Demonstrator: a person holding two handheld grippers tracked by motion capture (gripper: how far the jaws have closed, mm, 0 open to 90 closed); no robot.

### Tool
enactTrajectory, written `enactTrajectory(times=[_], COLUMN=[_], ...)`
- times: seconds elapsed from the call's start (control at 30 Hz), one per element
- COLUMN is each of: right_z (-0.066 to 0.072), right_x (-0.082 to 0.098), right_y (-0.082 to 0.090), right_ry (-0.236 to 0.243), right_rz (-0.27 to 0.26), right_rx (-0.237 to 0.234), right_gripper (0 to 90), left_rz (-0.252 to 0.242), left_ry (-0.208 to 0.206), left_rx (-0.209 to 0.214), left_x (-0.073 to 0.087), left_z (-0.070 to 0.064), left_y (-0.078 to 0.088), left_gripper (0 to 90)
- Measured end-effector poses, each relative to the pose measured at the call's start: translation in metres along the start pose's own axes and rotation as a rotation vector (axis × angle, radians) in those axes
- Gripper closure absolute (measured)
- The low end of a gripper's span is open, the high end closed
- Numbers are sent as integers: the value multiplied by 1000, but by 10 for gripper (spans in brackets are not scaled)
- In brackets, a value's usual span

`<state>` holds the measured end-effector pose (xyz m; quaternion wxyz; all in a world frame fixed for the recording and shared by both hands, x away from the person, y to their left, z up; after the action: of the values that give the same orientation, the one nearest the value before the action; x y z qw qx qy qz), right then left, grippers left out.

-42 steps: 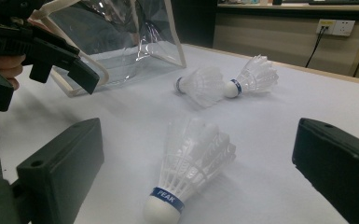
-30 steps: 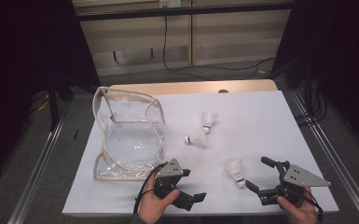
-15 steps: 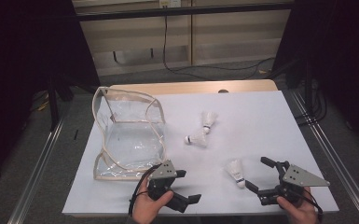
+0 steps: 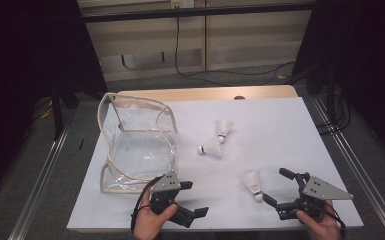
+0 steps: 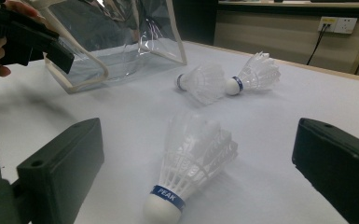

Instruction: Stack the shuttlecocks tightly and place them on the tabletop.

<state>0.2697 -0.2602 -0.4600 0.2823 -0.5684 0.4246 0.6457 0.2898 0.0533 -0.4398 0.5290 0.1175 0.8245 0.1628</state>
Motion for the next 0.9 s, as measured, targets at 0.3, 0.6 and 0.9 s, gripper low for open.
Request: enactTrajectory(times=[0.3,0.6,0.9], right_z=[0,1,1], right_x=[0,0,0], right_y=[0,-1,-1], right_ry=[5,3,4], right_rz=[1,-2,-1], right_rx=[2,-2,-4], right_gripper=[14,15,15], left_rz=[-5,-6,-1], left_ry=[1,1,5], left_rx=[0,-13,-27], left_x=[1,2,4], left_z=[1,2,5], left_y=[8,15,22], left_gripper=[37,37,37])
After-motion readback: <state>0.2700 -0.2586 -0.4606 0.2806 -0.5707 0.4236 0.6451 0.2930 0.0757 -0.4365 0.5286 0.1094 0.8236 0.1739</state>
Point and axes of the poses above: each handheld gripper's, and its own axes: y roughly backward along the jaws, x roughly out of its underside, z roughly to its left, the point moved 5 cm from there along -y, roughly forward along the jaws, and after that the axes turned 13 degrees about x, right-handed, at the moved point
